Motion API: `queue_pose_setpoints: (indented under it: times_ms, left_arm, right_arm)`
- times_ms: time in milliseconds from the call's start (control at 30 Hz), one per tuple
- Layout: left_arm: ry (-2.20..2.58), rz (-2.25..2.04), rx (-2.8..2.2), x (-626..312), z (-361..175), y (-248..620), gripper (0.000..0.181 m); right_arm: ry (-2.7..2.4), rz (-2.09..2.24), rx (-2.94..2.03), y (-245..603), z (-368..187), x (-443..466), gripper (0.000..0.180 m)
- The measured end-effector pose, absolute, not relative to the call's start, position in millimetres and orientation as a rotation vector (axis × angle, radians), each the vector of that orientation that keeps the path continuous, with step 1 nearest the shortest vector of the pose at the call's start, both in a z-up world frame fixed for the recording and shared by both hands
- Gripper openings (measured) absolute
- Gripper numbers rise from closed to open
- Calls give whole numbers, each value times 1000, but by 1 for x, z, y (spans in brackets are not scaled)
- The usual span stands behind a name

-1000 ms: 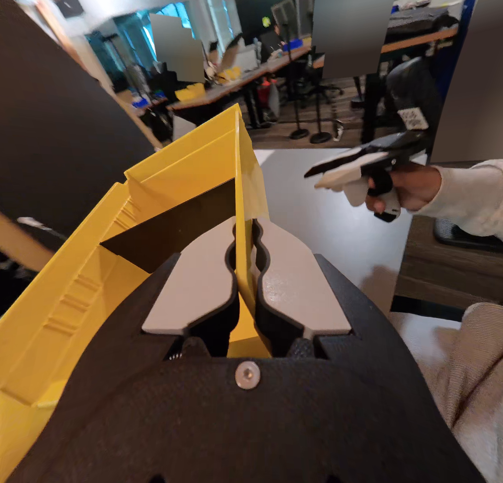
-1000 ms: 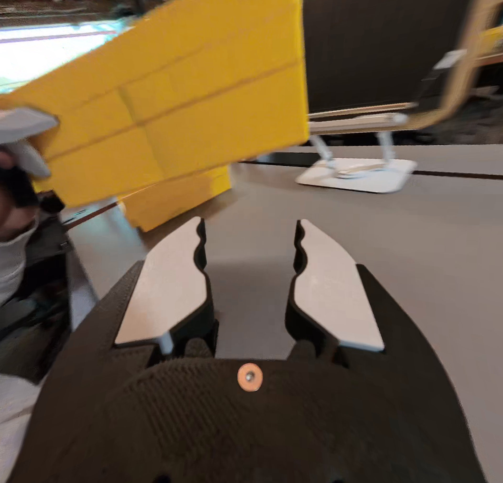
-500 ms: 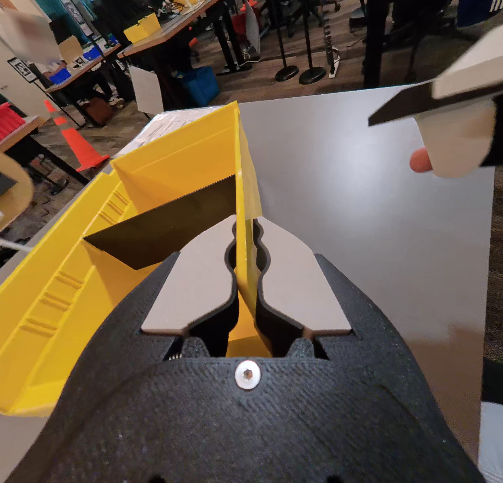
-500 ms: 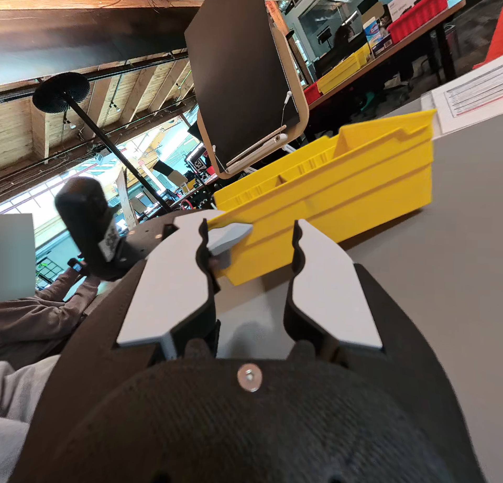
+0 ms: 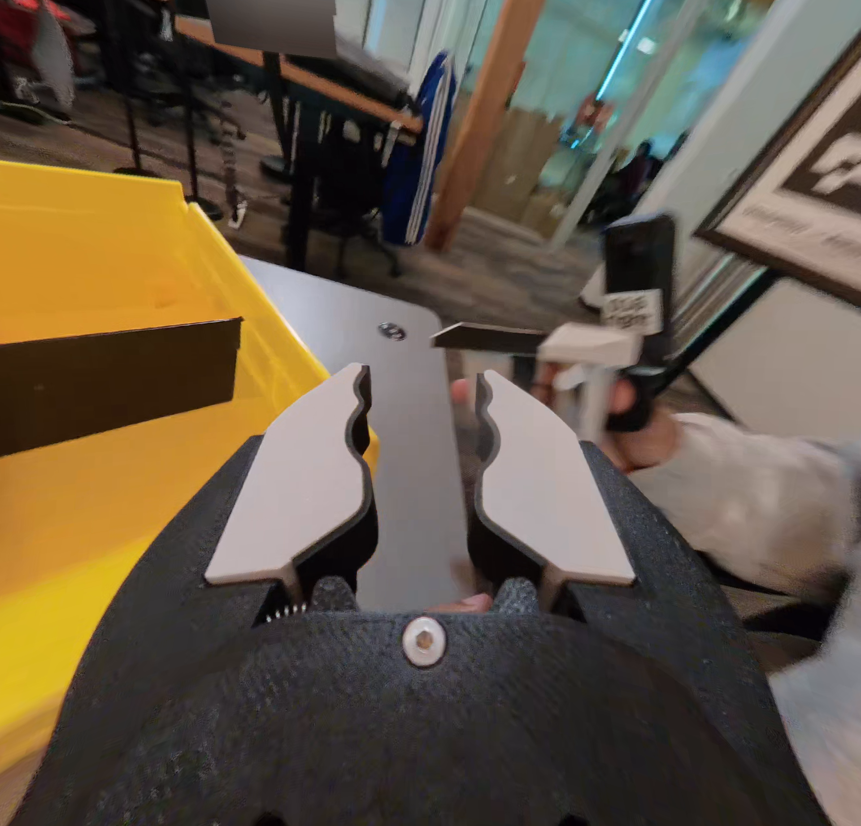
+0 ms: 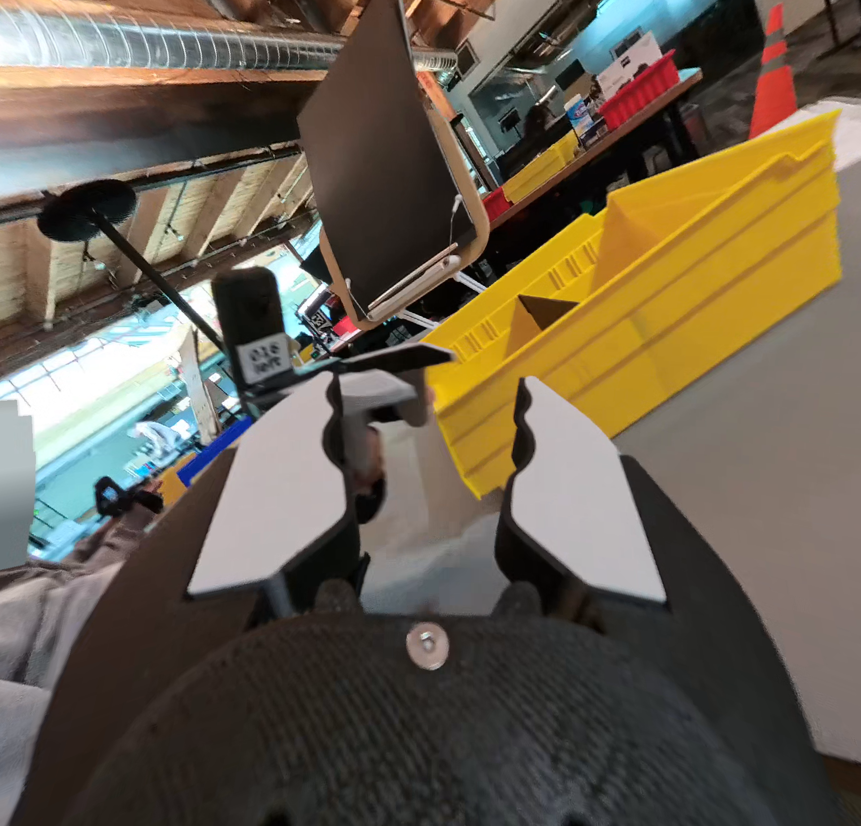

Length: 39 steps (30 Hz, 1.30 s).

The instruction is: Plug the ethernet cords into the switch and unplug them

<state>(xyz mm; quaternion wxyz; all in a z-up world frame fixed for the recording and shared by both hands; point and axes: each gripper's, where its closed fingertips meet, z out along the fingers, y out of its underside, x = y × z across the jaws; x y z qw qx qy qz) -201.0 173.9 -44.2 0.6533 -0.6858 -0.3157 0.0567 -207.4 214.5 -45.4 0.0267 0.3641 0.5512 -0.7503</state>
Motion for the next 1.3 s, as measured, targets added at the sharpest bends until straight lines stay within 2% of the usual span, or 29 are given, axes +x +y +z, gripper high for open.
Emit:
queue_pose_setpoints:
  times_ms: [33, 100, 133, 200, 333, 400, 433, 467, 533, 667, 900, 1100, 1133, 1167, 1200, 1300]
  left_arm:
    - [-716, 120, -1522, -187, -35, 158, 45]
    - [-748, 190, -1498, -160, -30, 114, 46]
    - [-791, 237, -1500, -147, -35, 88, 48]
    - [-906, 239, -1463, -108, -48, 39, 56]
    - [-1081, 429, -1283, -22, -68, -51, 56]
    - [-1165, 510, -1154, 10, -77, -87, 55]
    - [-1196, 481, -1073, 22, -76, -98, 57]
    - [-1189, 431, -994, 31, -70, -104, 57]
    - [-1147, 385, -906, 42, -57, -110, 56]
    - [-1163, 411, -984, 47, -63, -103, 56]
    - [-1166, 426, -1112, 41, -72, -84, 55]
    - [-1167, 574, -1066, 32, -61, -106, 52]
    - [-1161, 607, -1049, 30, -58, -112, 53]
    - [-1156, 635, -1033, 29, -55, -117, 53]
    - [-1152, 654, -1015, 28, -52, -121, 54]
    - [-1134, 655, -999, 22, -48, -124, 59]
  right_arm:
    - [1785, -2326, 1120, 204, -50, -206, 76]
    - [2016, -2303, 1088, 181, -64, -205, 98]
    - [2122, -2277, 1056, 169, -70, -204, 104]
    - [2239, -2205, 1038, 148, -83, -201, 111]
    - [2456, -2047, 1079, 122, -109, -213, 118]
    - [2655, -2018, 1118, 127, -113, -235, 106]
    - [2745, -2013, 1121, 133, -112, -247, 95]
    - [2833, -1972, 1073, 138, -113, -255, 73]
    - [2931, -1899, 980, 148, -115, -273, 64]
    - [3117, -1870, 1183, 204, -115, -330, 17]
    - [2577, -2038, 1629, 278, -114, -366, 3]
    - [2502, -2102, 1723, 315, -111, -368, 4]
    - [2494, -2144, 1765, 321, -105, -368, 13]
    - [2505, -2203, 1785, 327, -96, -365, 33]
    - [2527, -2277, 1786, 332, -83, -360, 43]
    - [2549, -2569, 1668, 330, -39, -328, 46]
